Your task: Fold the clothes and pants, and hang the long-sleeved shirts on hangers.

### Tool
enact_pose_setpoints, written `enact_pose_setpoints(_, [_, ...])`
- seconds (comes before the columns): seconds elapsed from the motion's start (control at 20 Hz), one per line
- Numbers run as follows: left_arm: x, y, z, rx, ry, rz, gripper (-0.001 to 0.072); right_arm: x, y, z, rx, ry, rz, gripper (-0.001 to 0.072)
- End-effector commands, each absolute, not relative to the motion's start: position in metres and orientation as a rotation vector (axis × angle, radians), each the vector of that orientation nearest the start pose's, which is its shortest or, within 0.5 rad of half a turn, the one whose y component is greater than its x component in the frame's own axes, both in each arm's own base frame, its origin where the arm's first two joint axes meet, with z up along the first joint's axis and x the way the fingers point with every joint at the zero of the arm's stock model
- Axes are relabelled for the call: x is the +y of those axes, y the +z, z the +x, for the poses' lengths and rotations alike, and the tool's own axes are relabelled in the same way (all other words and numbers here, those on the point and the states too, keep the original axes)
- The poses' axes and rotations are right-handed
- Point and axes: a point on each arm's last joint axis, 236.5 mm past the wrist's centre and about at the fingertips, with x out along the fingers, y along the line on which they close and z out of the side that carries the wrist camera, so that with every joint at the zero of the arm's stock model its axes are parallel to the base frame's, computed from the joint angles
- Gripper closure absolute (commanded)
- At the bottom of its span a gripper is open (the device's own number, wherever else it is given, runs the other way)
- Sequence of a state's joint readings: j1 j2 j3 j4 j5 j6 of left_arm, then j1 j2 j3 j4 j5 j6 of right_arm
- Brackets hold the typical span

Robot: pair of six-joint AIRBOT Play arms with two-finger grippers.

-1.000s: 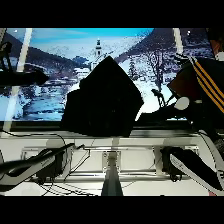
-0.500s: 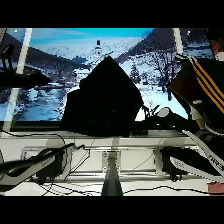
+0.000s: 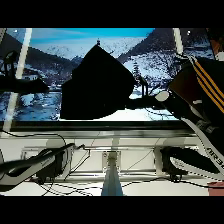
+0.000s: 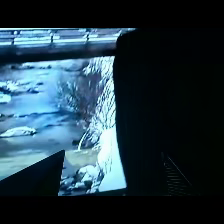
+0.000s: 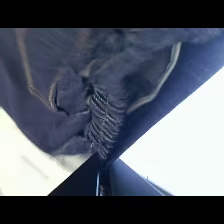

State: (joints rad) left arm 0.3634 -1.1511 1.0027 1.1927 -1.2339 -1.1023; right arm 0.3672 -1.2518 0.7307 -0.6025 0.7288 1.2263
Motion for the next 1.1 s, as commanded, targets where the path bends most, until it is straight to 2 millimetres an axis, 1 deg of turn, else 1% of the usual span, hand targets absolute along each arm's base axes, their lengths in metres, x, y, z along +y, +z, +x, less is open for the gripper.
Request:
enact_pose_setpoints(0.0, [0.035, -0.045, 0.282, 1.428, -0.187, -0.21, 0.0017, 0.25, -0.004, 0.358, 1.02, 0.601, 0.361, 0.0679])
enact_pose_setpoints(0.05, [0.024, -0.063, 0.268, 1.456, -0.199, -0.261, 0.0017, 0.249, -0.005, 0.359, 1.018, 0.597, 0.358, 0.0679])
enact_pose_setpoints(0.1, [0.009, -0.079, 0.257, 1.471, -0.217, -0.33, 0.0018, 0.247, -0.007, 0.359, 1.019, 0.596, 0.344, 0.0679])
enact_pose_setpoints(0.15, [-0.009, -0.091, 0.248, 1.473, -0.237, -0.415, 0.0018, 0.247, -0.007, 0.358, 1.018, 0.596, 0.334, 0.0679])
enact_pose_setpoints(0.2, [-0.028, -0.099, 0.242, 1.459, -0.27, -0.494, 0.0018, 0.246, -0.007, 0.359, 1.016, 0.594, 0.332, 0.0679])
enact_pose_setpoints(0.25, [-0.041, -0.105, 0.241, 1.428, -0.287, -0.561, 0.0018, 0.246, -0.007, 0.36, 1.012, 0.592, 0.332, 0.0679])
enact_pose_setpoints(0.3, [-0.048, -0.11, 0.243, 1.4, -0.27, -0.621, 0.0022, 0.246, -0.007, 0.361, 1.008, 0.59, 0.333, 0.0679])
enact_pose_setpoints(0.4, [-0.056, -0.118, 0.249, 1.347, -0.215, -0.735, 0.0183, 0.245, -0.006, 0.364, 0.995, 0.583, 0.334, 0.0679])
enact_pose_setpoints(0.5, [-0.063, -0.126, 0.249, 1.355, -0.2, -0.806, 0.0192, 0.245, -0.005, 0.365, 0.993, 0.581, 0.334, 0.0679])
enact_pose_setpoints(0.55, [-0.069, -0.13, 0.246, 1.381, -0.211, -0.823, 0.0197, 0.245, -0.005, 0.365, 0.993, 0.581, 0.334, 0.0679])
enact_pose_setpoints(0.6, [-0.077, -0.133, 0.241, 1.413, -0.229, -0.831, 0.022, 0.245, -0.005, 0.365, 0.992, 0.581, 0.334, 0.0679])
enact_pose_setpoints(0.65, [-0.086, -0.137, 0.236, 1.448, -0.253, -0.835, 0.0282, 0.245, -0.005, 0.365, 0.992, 0.581, 0.334, 0.0679])
enact_pose_setpoints(0.7, [-0.094, -0.137, 0.23, 1.482, -0.285, -0.83, 0.0403, 0.245, -0.005, 0.365, 0.992, 0.581, 0.334, 0.0679])
enact_pose_setpoints(0.75, [-0.102, -0.133, 0.226, 1.501, -0.352, -0.806, 0.0569, 0.245, -0.005, 0.365, 0.991, 0.581, 0.335, 0.0679])
enact_pose_setpoints(0.8, [-0.108, -0.125, 0.226, 1.499, -0.434, -0.769, 0.0676, 0.245, -0.004, 0.366, 0.988, 0.581, 0.334, 0.0679])
enact_pose_setpoints(0.85, [-0.111, -0.114, 0.229, 1.481, -0.52, -0.73, 0.0682, 0.245, -0.002, 0.366, 0.982, 0.583, 0.332, 0.0679])
enact_pose_setpoints(0.9, [-0.111, -0.098, 0.24, 1.453, -0.582, -0.705, 0.0683, 0.245, 0.004, 0.368, 0.969, 0.589, 0.321, 0.0679])
enact_pose_setpoints(0.95, [-0.107, -0.08, 0.257, 1.413, -0.616, -0.686, 0.0684, 0.245, 0.012, 0.373, 0.946, 0.595, 0.309, 0.0679])
enact_pose_setpoints(1.0, [-0.102, -0.06, 0.277, 1.358, -0.642, -0.652, 0.0684, 0.247, 0.028, 0.379, 0.907, 0.607, 0.298, 0.0679])
enact_pose_setpoints(1.05, [-0.093, -0.031, 0.301, 1.281, -0.657, -0.605, 0.0684, 0.249, 0.047, 0.386, 0.86, 0.62, 0.28, 0.0679])
